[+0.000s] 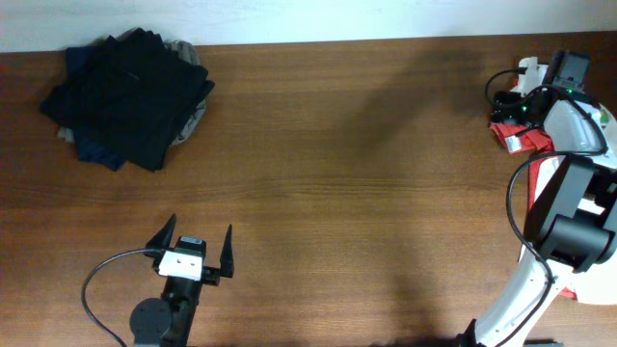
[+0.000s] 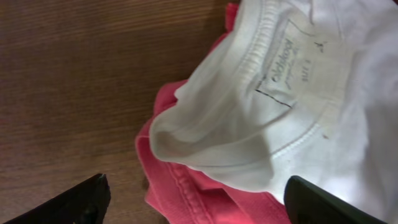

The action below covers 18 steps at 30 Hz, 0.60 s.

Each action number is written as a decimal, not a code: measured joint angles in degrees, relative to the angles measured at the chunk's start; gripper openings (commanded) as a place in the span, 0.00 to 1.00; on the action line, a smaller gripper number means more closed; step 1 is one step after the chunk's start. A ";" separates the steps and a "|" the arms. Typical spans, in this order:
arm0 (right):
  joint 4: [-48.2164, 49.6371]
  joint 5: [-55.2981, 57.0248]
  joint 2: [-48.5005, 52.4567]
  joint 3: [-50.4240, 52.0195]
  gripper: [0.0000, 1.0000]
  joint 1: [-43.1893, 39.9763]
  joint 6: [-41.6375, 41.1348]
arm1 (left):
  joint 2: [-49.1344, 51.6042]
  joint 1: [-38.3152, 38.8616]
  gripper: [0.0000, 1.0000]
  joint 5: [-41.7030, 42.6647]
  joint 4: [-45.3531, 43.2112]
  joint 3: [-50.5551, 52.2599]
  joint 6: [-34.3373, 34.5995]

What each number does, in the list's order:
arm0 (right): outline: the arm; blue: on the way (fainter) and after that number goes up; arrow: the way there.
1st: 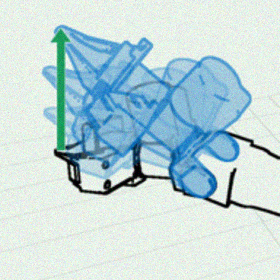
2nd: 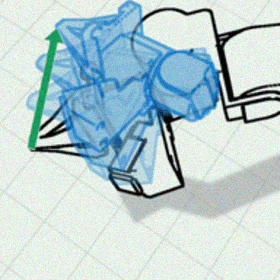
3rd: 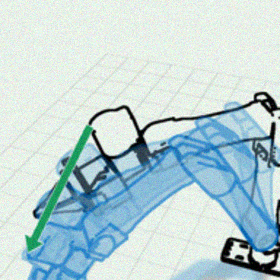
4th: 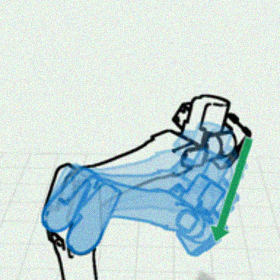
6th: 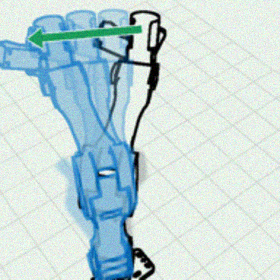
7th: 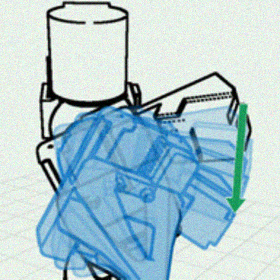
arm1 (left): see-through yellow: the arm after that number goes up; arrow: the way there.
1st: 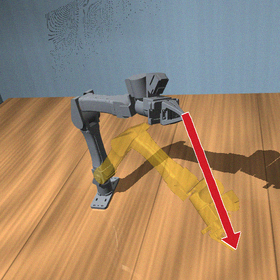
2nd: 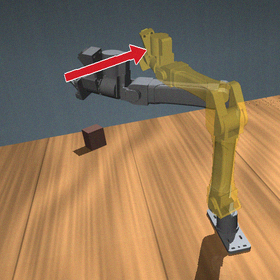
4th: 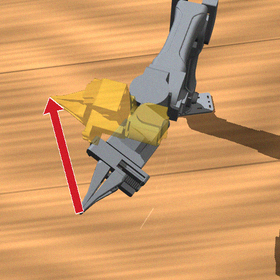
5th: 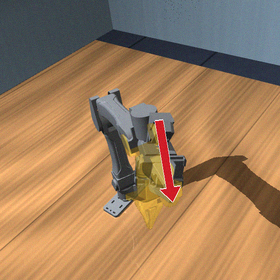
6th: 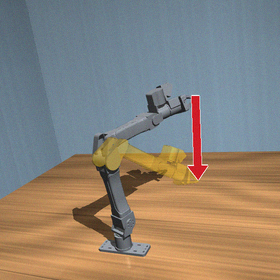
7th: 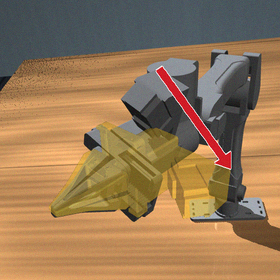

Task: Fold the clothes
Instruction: 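Reach the right gripper to the white T-shirt collar and grasp it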

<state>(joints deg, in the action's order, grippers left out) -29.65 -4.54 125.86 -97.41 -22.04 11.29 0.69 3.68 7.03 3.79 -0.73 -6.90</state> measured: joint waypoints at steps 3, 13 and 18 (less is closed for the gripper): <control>0.11 1.20 0.00 0.00 0.92 0.09 0.07 | -0.02 0.00 0.99 0.00 0.00 0.00 0.00; -0.04 3.19 1.16 0.00 0.83 0.11 0.09 | 0.00 0.00 0.99 0.00 0.00 0.00 0.00; 0.09 3.21 1.40 0.00 0.84 0.11 0.26 | 0.00 0.00 0.99 0.00 0.02 0.00 0.00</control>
<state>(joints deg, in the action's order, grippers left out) -29.56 -1.32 127.26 -97.41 -21.93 11.55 0.69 3.68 7.03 3.81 -0.73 -6.90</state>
